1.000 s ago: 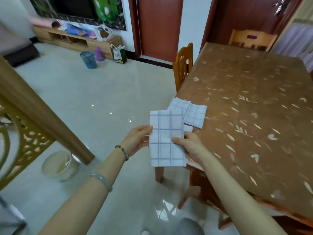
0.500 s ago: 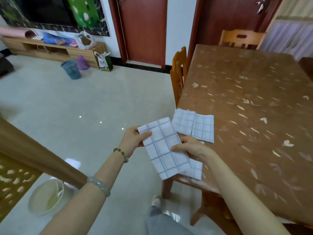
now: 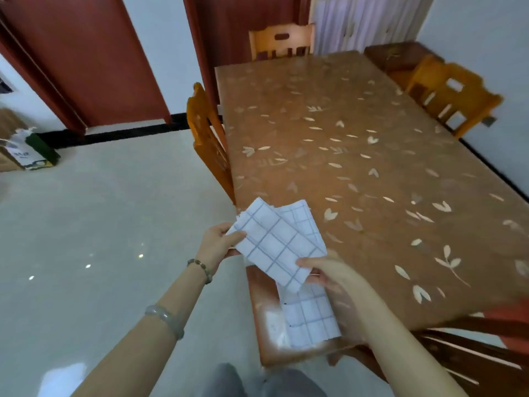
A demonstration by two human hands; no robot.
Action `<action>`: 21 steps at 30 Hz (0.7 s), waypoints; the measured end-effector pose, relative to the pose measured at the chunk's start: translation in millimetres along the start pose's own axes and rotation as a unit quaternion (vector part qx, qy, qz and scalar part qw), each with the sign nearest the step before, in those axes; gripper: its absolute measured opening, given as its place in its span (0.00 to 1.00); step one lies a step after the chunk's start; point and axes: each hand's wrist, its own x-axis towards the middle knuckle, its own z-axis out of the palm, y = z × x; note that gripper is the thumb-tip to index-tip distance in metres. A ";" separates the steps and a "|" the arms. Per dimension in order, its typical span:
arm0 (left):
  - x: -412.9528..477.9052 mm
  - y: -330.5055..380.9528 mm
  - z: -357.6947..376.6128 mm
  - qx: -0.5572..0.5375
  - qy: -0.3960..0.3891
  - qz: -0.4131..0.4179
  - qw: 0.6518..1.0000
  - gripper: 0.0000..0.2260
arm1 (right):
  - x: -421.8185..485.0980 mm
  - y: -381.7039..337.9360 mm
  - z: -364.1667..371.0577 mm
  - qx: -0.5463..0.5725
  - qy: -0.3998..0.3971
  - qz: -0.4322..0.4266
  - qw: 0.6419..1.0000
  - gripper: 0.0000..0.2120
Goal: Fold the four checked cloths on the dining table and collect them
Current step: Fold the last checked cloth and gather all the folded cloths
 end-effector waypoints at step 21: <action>99.0 -11.8 126.3 0.411 -0.451 0.108 0.784 0.06 | -73.9 90.8 -3.5 0.164 0.566 0.000 0.808 0.10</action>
